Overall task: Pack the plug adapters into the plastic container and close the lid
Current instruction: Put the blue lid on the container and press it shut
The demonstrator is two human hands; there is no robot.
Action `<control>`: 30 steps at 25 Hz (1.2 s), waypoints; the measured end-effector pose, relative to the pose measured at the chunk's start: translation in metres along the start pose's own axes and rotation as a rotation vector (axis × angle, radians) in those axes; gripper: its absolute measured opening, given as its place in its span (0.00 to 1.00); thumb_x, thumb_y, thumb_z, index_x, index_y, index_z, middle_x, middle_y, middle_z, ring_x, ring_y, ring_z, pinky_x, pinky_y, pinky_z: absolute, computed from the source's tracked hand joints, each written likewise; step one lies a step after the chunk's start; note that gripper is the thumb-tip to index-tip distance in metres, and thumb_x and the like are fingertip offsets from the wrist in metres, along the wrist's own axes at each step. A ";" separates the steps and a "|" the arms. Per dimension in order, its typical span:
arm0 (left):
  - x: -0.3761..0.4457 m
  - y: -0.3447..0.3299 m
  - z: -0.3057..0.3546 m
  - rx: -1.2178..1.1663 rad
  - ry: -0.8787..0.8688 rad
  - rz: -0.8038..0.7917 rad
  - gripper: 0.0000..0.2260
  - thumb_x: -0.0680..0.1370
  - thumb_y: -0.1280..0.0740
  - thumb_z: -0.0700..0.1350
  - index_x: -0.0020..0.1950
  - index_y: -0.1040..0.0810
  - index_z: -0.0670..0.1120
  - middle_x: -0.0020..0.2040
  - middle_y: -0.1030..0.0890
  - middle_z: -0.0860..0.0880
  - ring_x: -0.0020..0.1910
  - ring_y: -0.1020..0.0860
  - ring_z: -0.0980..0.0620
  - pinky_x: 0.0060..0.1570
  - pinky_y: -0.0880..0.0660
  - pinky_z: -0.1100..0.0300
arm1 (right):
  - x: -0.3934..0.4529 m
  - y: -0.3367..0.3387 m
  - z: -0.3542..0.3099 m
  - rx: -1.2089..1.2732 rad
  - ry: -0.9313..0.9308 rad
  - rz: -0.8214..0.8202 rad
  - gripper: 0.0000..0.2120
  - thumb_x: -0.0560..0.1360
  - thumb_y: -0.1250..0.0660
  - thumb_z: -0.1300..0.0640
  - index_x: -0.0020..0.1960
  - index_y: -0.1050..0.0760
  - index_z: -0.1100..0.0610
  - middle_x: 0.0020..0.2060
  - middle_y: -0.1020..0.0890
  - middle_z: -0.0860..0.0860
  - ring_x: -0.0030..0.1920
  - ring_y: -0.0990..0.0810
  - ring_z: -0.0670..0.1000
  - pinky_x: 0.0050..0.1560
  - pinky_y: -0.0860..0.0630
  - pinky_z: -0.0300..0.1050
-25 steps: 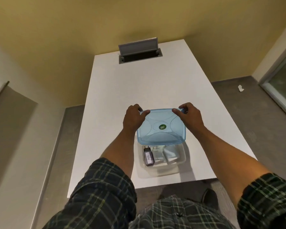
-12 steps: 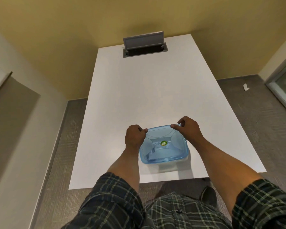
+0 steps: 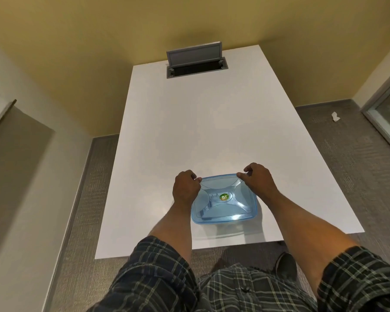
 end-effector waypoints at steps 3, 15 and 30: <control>0.001 0.000 0.004 0.038 -0.039 -0.022 0.07 0.79 0.30 0.47 0.49 0.18 0.43 0.50 0.17 0.45 0.52 0.19 0.44 0.50 0.24 0.55 | 0.001 0.002 0.002 -0.002 -0.008 0.002 0.15 0.75 0.27 0.50 0.55 0.22 0.59 0.48 0.19 0.54 0.47 0.23 0.52 0.48 0.30 0.44; -0.006 0.016 0.008 0.509 -0.295 -0.294 0.34 0.59 0.31 0.79 0.48 0.19 0.53 0.46 0.16 0.55 0.48 0.18 0.50 0.44 0.23 0.56 | 0.004 0.001 -0.001 -0.006 -0.092 0.023 0.12 0.75 0.29 0.53 0.55 0.22 0.58 0.50 0.19 0.55 0.52 0.21 0.57 0.51 0.26 0.49; -0.022 0.001 -0.004 0.790 -0.423 -0.470 0.76 0.49 0.25 0.78 0.84 0.58 0.45 0.82 0.42 0.49 0.70 0.24 0.42 0.66 0.25 0.48 | 0.011 -0.002 -0.001 -0.068 -0.139 -0.032 0.11 0.74 0.28 0.52 0.47 0.21 0.61 0.47 0.17 0.55 0.51 0.20 0.58 0.47 0.27 0.46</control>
Point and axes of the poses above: each hand's wrist, its own x-axis towards the middle knuckle, its own y-axis out of the back of the hand, z = x × y, the point moved 4 cm from there along x, towards the middle knuckle
